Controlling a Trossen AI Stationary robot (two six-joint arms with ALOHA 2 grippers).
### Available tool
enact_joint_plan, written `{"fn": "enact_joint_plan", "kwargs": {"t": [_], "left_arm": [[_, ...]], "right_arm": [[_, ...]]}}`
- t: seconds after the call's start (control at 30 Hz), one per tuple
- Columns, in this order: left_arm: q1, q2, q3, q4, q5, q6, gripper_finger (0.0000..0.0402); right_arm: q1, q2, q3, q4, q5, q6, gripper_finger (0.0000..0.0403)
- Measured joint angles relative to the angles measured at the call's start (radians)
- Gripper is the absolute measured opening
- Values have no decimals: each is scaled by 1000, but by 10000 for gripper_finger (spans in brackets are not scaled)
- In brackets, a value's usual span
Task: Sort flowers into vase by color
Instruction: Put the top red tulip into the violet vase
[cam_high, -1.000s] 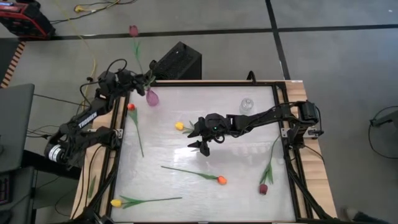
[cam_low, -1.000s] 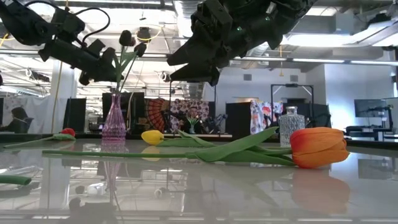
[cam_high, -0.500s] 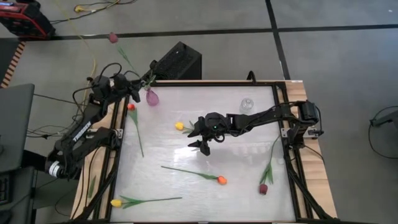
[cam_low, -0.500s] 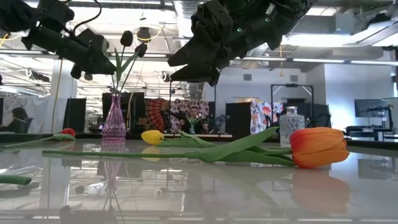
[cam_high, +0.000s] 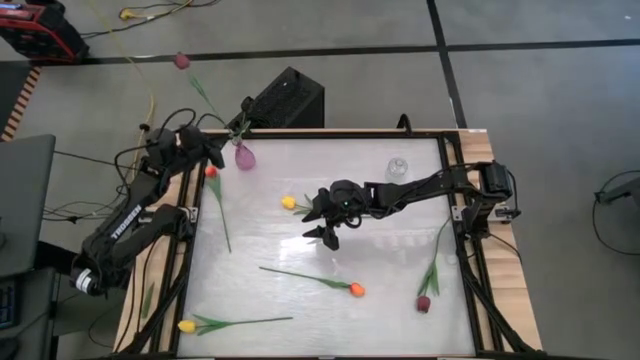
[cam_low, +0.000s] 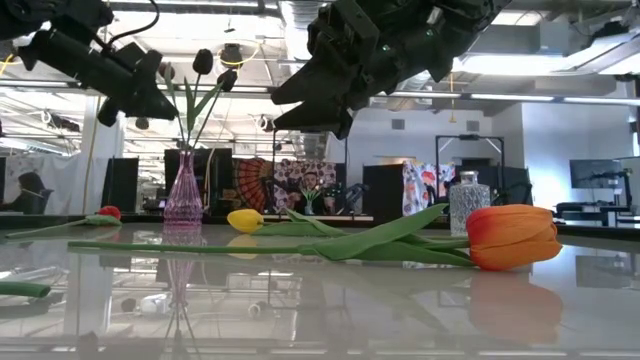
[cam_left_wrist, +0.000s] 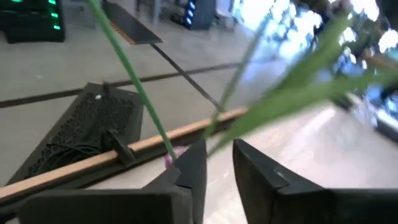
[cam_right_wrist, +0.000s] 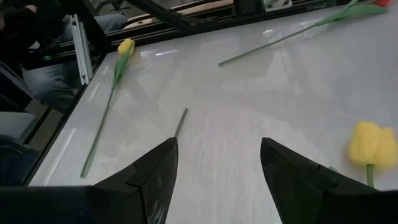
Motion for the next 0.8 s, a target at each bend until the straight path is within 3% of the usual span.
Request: {"fn": "enact_joint_plan", "kwargs": {"t": [0.13, 0.33, 0.53, 0.8], "left_arm": [[-32, 11, 19, 34, -50, -71, 10], [-124, -16, 145, 34, -82, -76, 0], [-227, 46, 348, 39, -408, 29, 0], [-315, 261, 553, -36, -889, 136, 0]], "right_arm": [[0, 0, 0, 2, 0, 2, 255], [0, 0, 0, -3, 0, 1, 255], [-14, 0, 0, -2, -2, 0, 255], [-3, 0, 0, -1, -1, -2, 255]]}}
